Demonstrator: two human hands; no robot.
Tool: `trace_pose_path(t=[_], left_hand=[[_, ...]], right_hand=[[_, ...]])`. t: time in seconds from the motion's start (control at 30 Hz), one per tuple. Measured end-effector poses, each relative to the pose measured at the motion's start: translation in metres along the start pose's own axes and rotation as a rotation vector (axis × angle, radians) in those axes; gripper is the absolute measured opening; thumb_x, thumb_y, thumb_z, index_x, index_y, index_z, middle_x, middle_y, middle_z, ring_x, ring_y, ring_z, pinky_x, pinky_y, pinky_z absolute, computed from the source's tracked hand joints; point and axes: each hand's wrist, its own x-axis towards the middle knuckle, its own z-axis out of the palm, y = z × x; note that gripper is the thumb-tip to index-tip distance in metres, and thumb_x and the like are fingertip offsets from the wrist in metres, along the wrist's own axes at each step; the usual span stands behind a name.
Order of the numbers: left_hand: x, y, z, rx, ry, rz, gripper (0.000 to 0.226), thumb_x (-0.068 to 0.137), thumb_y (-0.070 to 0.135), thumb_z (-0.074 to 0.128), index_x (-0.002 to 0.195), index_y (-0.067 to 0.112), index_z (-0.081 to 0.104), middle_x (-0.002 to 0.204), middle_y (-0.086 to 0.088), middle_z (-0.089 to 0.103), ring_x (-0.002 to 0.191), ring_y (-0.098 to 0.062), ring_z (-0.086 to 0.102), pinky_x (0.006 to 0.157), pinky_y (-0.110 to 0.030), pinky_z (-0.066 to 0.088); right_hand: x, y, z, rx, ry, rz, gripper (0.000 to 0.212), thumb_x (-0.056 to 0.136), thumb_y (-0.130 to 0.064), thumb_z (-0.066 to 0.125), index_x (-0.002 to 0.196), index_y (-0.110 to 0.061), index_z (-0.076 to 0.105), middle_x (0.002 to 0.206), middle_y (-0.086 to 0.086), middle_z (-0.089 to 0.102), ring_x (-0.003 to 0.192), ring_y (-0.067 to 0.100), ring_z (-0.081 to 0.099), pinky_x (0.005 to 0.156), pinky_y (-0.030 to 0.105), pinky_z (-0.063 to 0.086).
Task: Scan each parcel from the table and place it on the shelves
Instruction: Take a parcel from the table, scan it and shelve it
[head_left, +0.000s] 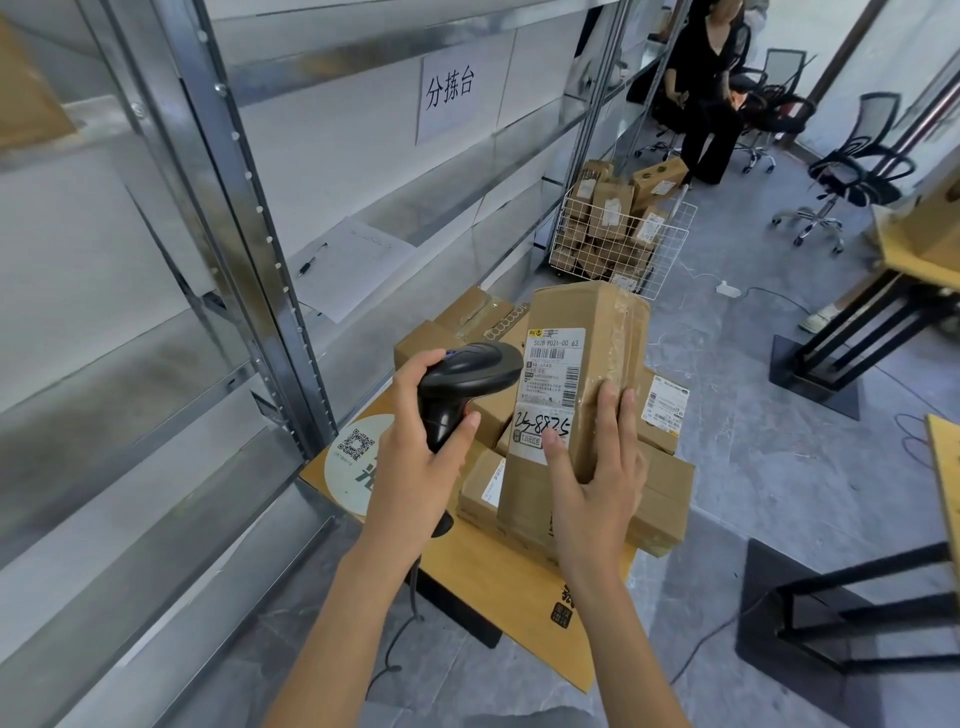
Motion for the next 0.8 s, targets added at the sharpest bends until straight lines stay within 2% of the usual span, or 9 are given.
trace_pose_path(t=[0.1,0.2,0.33,0.43,0.5,0.57,0.63,0.73,0.8], left_hand=[[0.001,0.001,0.000,-0.002,0.001,-0.010,0.068,0.095,0.022,0.069,0.125,0.069,0.031,0.118,0.022,0.059,0.082,-0.011,0.065,0.072,-0.018,0.056],[0.001,-0.001,-0.002,-0.008,0.003,-0.019,0.067,0.095,0.021,0.069,0.126,0.068,0.032,0.117,0.018,0.060,0.082,-0.012,0.065,0.073,-0.019,0.056],[0.000,-0.006,-0.011,-0.035,0.026,-0.061,0.065,0.096,0.020,0.068,0.128,0.065,0.034,0.115,0.008,0.062,0.077,-0.014,0.067,0.071,-0.032,0.059],[0.000,-0.008,-0.020,-0.091,0.101,-0.091,0.063,0.097,0.015,0.067,0.129,0.060,0.037,0.105,0.022,0.063,0.067,-0.015,0.070,0.064,-0.027,0.059],[0.001,-0.011,-0.028,-0.195,0.164,-0.134,0.064,0.097,0.010,0.066,0.126,0.059,0.039,0.105,0.032,0.062,0.073,-0.016,0.072,0.069,-0.025,0.059],[0.002,-0.014,-0.040,-0.279,0.219,-0.186,0.062,0.096,0.011,0.069,0.128,0.056,0.040,0.111,0.034,0.062,0.094,-0.009,0.072,0.081,-0.024,0.058],[0.002,-0.017,-0.055,-0.331,0.244,-0.259,0.061,0.094,0.018,0.072,0.128,0.058,0.041,0.125,0.025,0.059,0.114,-0.010,0.065,0.096,-0.036,0.054],[0.004,-0.015,-0.078,-0.369,0.278,-0.340,0.060,0.091,0.022,0.075,0.125,0.062,0.044,0.125,0.023,0.060,0.116,-0.009,0.064,0.101,-0.047,0.053],[0.003,-0.014,-0.093,-0.405,0.287,-0.361,0.058,0.091,0.021,0.074,0.123,0.061,0.046,0.132,0.015,0.059,0.121,-0.018,0.063,0.103,-0.053,0.052]], right_hand=[[0.001,0.000,0.001,-0.003,-0.005,0.005,0.075,0.093,-0.047,0.062,0.153,-0.053,0.016,0.167,-0.022,0.010,0.148,0.021,0.022,0.121,0.051,0.018],[0.001,-0.002,0.002,0.007,-0.012,0.002,0.075,0.093,-0.048,0.062,0.153,-0.054,0.017,0.167,-0.022,0.010,0.146,0.019,0.023,0.120,0.048,0.018],[0.000,-0.008,0.007,0.063,-0.042,0.012,0.075,0.093,-0.046,0.063,0.154,-0.052,0.020,0.166,-0.023,0.011,0.140,0.003,0.021,0.119,0.043,0.018],[0.000,-0.021,0.014,0.281,-0.111,0.050,0.072,0.090,-0.049,0.063,0.150,-0.057,0.023,0.164,-0.026,0.018,0.140,-0.013,0.018,0.119,0.033,0.018],[0.000,-0.030,0.020,0.494,-0.190,0.150,0.072,0.087,-0.051,0.065,0.148,-0.059,0.029,0.159,-0.025,0.032,0.144,-0.008,0.028,0.120,0.037,0.029],[-0.001,-0.037,0.030,0.650,-0.279,0.261,0.068,0.087,-0.048,0.069,0.145,-0.060,0.035,0.152,-0.024,0.044,0.138,0.000,0.045,0.114,0.040,0.043],[-0.001,-0.043,0.040,0.721,-0.356,0.331,0.067,0.084,-0.048,0.071,0.141,-0.062,0.040,0.138,-0.030,0.056,0.123,-0.002,0.059,0.099,0.035,0.055],[-0.001,-0.052,0.058,0.783,-0.456,0.364,0.070,0.080,-0.047,0.072,0.142,-0.059,0.042,0.110,-0.038,0.067,0.103,0.000,0.070,0.072,0.026,0.061],[-0.004,-0.061,0.071,0.786,-0.521,0.340,0.071,0.082,-0.046,0.072,0.145,-0.055,0.040,0.111,-0.036,0.067,0.103,0.000,0.070,0.070,0.021,0.059]])
